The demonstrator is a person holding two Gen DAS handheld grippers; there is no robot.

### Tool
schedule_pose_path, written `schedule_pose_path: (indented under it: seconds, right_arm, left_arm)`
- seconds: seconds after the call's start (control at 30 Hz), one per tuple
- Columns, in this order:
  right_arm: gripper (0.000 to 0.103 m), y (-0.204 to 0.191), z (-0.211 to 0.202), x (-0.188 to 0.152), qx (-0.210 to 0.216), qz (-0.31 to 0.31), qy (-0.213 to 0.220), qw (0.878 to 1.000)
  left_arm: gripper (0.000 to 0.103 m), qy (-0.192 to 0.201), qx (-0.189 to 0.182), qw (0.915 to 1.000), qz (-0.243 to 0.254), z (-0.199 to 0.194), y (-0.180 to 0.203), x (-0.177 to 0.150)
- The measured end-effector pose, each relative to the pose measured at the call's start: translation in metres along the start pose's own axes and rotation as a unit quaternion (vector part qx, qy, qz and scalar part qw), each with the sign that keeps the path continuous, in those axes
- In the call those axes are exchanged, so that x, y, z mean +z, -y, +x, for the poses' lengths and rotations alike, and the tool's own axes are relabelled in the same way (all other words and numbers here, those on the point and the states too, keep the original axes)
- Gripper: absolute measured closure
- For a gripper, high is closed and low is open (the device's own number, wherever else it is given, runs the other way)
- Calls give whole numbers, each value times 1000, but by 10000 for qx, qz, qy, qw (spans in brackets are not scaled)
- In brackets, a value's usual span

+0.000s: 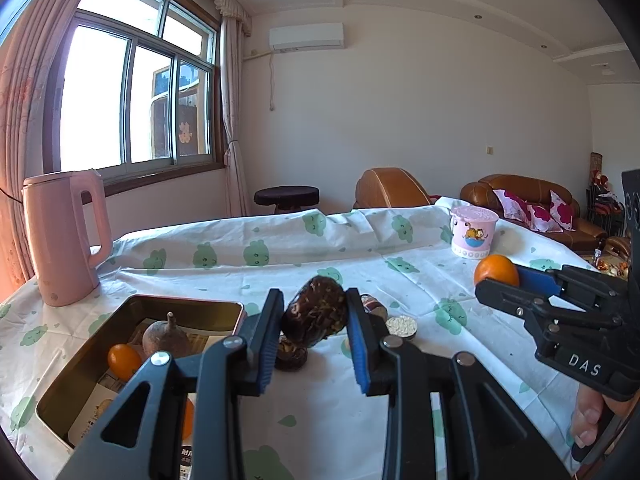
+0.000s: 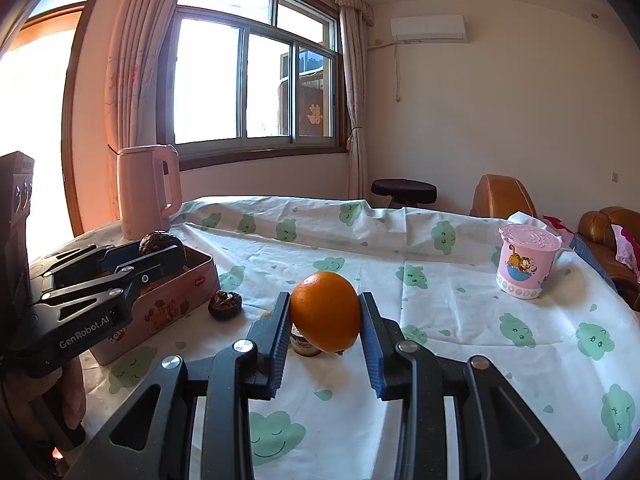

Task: Organize fruits
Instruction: 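Carry the orange and the dark brown fruit over the pink tin with both grippers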

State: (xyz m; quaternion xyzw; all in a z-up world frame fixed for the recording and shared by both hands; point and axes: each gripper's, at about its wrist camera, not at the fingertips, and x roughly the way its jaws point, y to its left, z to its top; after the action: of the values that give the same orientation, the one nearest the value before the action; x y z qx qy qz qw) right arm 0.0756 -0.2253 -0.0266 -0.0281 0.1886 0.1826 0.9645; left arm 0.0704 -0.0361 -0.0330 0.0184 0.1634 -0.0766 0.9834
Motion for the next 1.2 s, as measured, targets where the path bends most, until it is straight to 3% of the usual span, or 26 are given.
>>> schedule_pose_path:
  seconds: [0.73,1.2]
  right_arm:
    - [68,-3,-17,0,-235,-64,420,9988]
    - [68,-15,-13,1,-145,-159,422,9989]
  left_arm:
    - [70,413,280,9987,58,-17,1,1]
    - [70,369,345,9987,-51,-22,-14,0]
